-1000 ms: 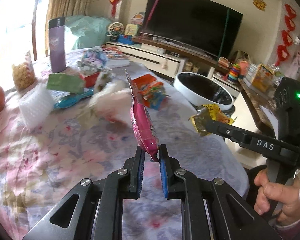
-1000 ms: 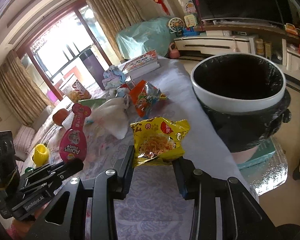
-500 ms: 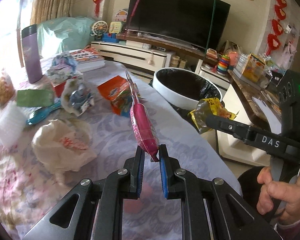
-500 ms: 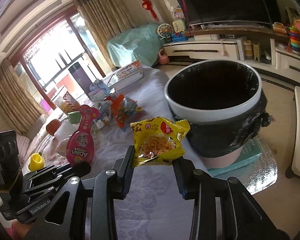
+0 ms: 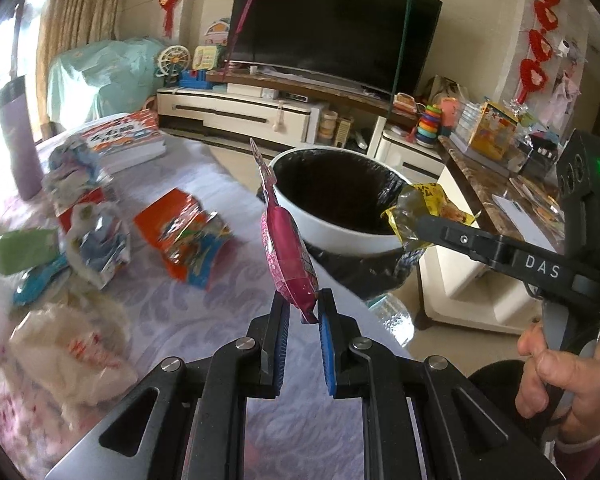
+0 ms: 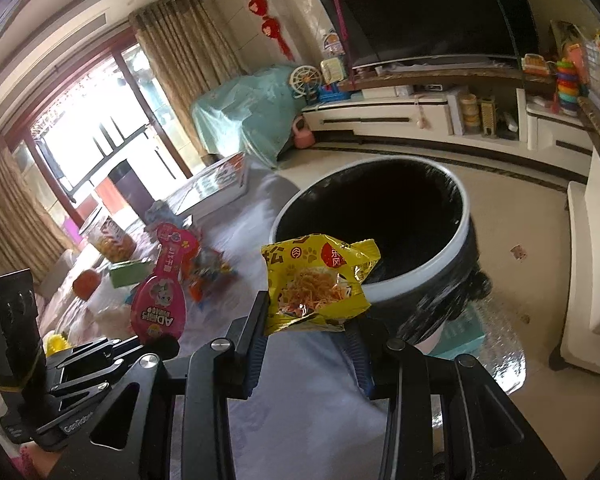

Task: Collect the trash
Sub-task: 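Carry the pink wrapper and yellow snack bag over the trash bin with both tools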

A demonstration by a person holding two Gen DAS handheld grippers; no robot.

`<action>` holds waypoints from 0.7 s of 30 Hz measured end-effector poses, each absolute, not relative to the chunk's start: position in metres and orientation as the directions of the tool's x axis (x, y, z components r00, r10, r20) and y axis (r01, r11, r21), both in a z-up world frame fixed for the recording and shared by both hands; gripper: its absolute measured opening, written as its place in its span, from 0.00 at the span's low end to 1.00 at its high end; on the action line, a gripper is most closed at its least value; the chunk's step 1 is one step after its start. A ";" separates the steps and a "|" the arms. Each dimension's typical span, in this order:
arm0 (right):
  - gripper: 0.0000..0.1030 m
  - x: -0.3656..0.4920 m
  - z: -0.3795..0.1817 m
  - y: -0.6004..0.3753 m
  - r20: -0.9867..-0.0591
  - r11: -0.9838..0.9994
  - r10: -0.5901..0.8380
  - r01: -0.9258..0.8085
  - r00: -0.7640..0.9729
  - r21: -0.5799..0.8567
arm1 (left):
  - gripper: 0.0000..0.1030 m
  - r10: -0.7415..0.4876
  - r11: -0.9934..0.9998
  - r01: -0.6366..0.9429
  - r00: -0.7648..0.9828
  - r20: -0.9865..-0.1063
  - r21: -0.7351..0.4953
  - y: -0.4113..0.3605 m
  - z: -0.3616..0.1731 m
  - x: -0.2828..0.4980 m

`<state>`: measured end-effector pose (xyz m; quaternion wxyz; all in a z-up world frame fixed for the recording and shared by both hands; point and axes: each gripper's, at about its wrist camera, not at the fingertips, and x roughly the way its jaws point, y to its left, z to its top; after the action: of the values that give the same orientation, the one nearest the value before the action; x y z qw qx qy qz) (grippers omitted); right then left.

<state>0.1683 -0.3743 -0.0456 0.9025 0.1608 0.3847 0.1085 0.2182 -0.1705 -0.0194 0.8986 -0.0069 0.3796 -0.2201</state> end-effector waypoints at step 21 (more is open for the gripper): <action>0.36 0.209 -0.047 -0.407 -0.677 0.939 0.266 -0.025 0.687 0.343 | 0.12 -0.427 0.878 0.448 0.579 -0.695 -0.166 -0.216 -0.019 0.288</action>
<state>0.2092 -0.4070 -0.0465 0.9052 0.1550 0.3874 0.0803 0.2882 -0.2161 -0.0188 0.8884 0.0138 0.3870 -0.2463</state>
